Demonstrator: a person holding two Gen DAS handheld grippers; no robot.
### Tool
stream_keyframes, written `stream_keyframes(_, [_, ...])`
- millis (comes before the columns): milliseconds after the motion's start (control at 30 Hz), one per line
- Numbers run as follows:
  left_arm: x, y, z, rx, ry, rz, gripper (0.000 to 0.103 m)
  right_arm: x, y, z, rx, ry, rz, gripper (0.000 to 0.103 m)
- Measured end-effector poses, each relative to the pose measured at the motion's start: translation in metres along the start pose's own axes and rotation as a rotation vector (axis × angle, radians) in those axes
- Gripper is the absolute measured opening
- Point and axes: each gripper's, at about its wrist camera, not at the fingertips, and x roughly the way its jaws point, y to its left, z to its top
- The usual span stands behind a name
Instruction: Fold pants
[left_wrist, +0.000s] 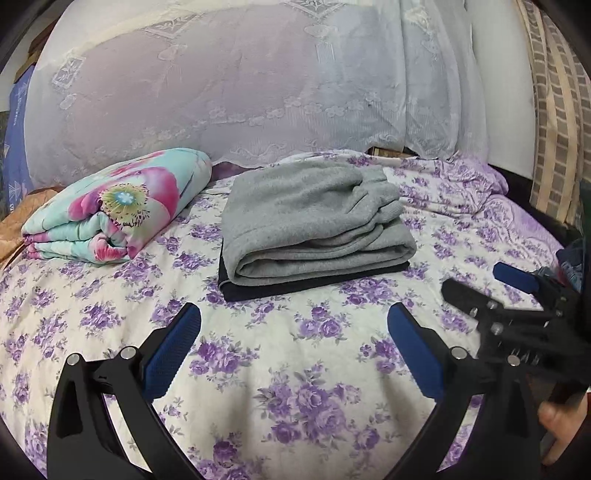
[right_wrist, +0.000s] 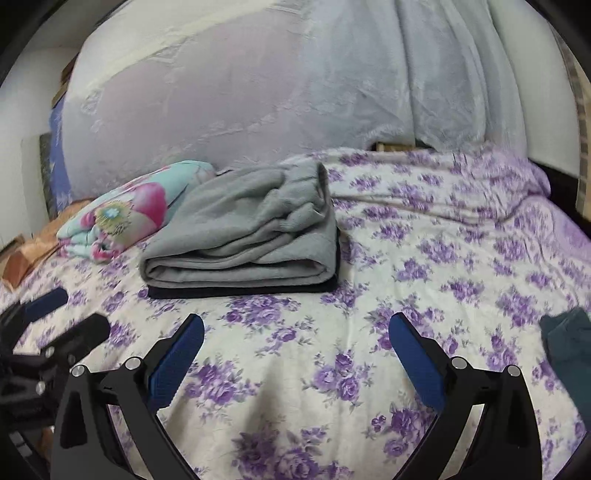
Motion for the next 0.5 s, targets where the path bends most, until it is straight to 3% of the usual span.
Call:
stream_keyframes(133, [0.006, 0.001, 0.0, -0.02, 0.036, 0.021, 0.099, 0.006, 0.012, 0.0, -0.065, 0.022, -0.013, 0.1])
stream_keyframes(267, [0.005, 0.006, 0.002, -0.052, 0.04, -0.02, 0.099, 0.007, 0.017, 0.0, -0.083, 0.028, -0.006, 0.1])
stream_keyframes(400, [0.002, 0.003, 0.005, -0.062, 0.075, 0.111, 0.099, 0.007, 0.018, -0.001, -0.092, 0.024, -0.01, 0.1])
stream_keyframes(433, [0.001, 0.003, 0.004, -0.067, 0.079, 0.112, 0.099, 0.007, 0.018, -0.001, -0.093, 0.023, -0.008, 0.1])
stream_keyframes(500, [-0.003, 0.005, 0.003, -0.089, 0.059, 0.034, 0.099, 0.006, 0.019, -0.001, -0.095, 0.019, -0.009, 0.1])
